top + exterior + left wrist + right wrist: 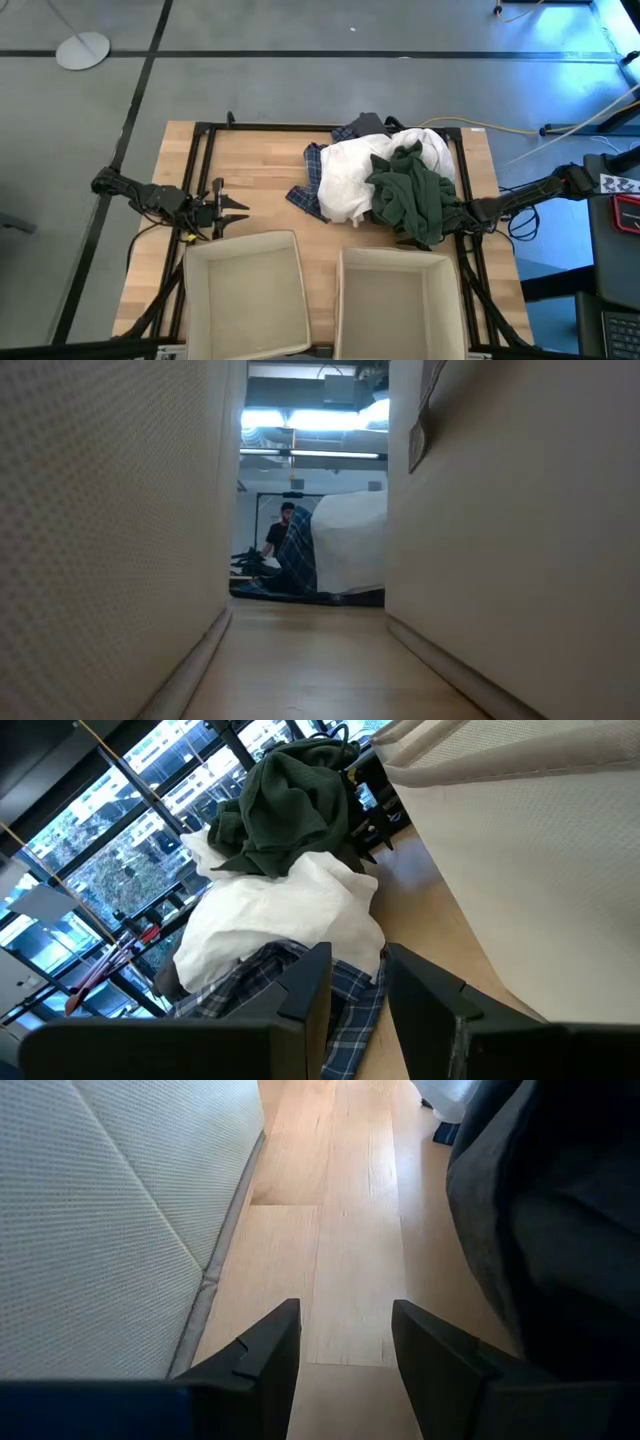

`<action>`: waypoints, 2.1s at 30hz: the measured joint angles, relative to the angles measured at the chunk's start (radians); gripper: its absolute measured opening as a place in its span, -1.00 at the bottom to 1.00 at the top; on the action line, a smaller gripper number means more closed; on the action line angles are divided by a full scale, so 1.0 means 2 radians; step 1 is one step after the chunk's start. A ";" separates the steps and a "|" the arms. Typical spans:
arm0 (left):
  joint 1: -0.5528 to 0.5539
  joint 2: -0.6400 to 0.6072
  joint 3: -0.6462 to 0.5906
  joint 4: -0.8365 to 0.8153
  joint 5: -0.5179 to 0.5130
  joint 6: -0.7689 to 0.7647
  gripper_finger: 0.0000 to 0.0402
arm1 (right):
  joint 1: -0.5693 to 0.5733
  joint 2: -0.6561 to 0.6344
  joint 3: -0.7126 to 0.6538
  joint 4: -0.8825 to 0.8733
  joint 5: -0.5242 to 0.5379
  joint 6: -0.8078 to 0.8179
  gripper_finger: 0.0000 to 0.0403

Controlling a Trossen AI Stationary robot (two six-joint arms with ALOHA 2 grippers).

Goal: Sort clothes
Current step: Put the green shirt into the right laundry organizer

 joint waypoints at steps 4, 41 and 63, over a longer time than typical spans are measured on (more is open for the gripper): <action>0.000 0.000 0.000 0.000 0.000 0.000 -0.56 | 0.000 0.000 0.000 0.004 0.000 0.000 -0.19; 0.000 0.000 -0.002 0.093 0.000 -0.259 -0.56 | 0.000 0.004 0.163 0.050 0.033 0.061 -0.19; 0.032 0.010 0.013 0.328 -0.042 -0.188 -0.56 | 0.000 0.053 0.413 -0.111 0.061 -0.059 -0.19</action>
